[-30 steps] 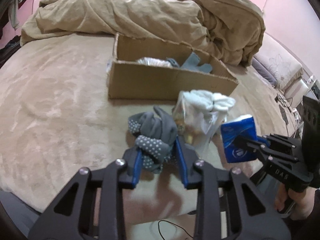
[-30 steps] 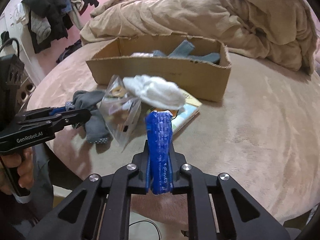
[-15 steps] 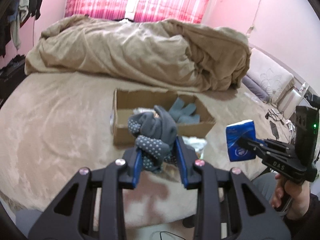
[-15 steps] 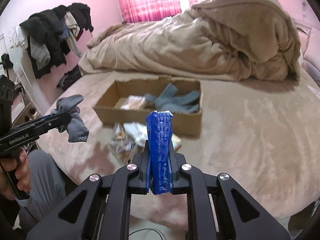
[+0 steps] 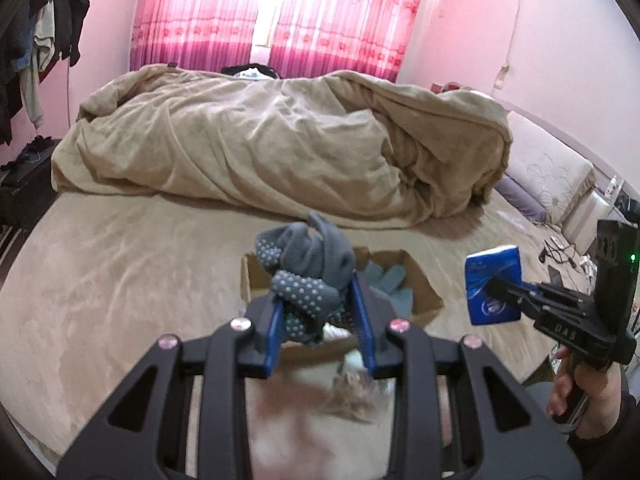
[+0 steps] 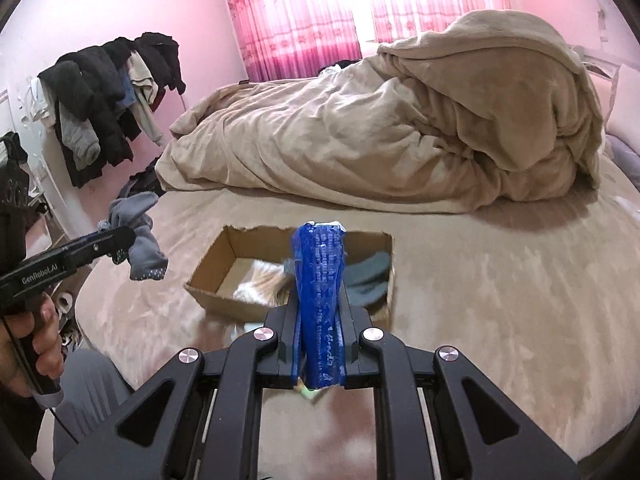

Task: Organize objects
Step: 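Place the dotted glove and blue tissue pack into the box, open both grippers, then grasp the clear bag with the left gripper while the right grasps the white socks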

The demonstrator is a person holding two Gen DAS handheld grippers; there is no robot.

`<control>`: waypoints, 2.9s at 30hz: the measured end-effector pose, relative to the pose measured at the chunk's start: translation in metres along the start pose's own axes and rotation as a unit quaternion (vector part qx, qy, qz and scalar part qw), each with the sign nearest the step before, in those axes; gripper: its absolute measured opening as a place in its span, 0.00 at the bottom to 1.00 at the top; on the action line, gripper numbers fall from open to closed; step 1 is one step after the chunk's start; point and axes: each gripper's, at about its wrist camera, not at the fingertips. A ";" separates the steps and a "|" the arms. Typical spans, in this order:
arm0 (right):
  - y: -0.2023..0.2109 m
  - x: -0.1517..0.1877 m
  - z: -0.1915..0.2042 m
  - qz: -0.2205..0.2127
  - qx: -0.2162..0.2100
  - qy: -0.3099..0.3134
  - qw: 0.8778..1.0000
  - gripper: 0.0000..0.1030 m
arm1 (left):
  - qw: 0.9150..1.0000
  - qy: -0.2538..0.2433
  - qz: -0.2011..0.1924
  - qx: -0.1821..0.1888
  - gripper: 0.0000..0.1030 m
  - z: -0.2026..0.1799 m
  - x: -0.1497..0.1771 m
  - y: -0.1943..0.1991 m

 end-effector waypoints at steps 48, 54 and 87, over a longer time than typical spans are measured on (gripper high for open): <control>-0.105 0.014 0.016 0.079 0.020 -0.025 0.996 0.69 | 0.996 -0.009 0.079 -0.026 0.67 0.016 0.026 -0.085; -0.060 0.018 0.023 0.059 0.041 0.005 0.997 0.69 | 0.998 0.004 0.056 -0.018 0.71 0.006 0.030 -0.038; -0.002 0.090 0.010 0.073 0.047 0.008 0.996 0.69 | 0.994 -0.038 0.101 -0.031 0.85 -0.050 0.141 -0.033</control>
Point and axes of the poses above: each gripper's, at about its wrist camera, not at the fingertips, and y roughly against the way its jaws point, z to its left, x to its underside, and after that the axes turned 1 degree about -x, right-handed
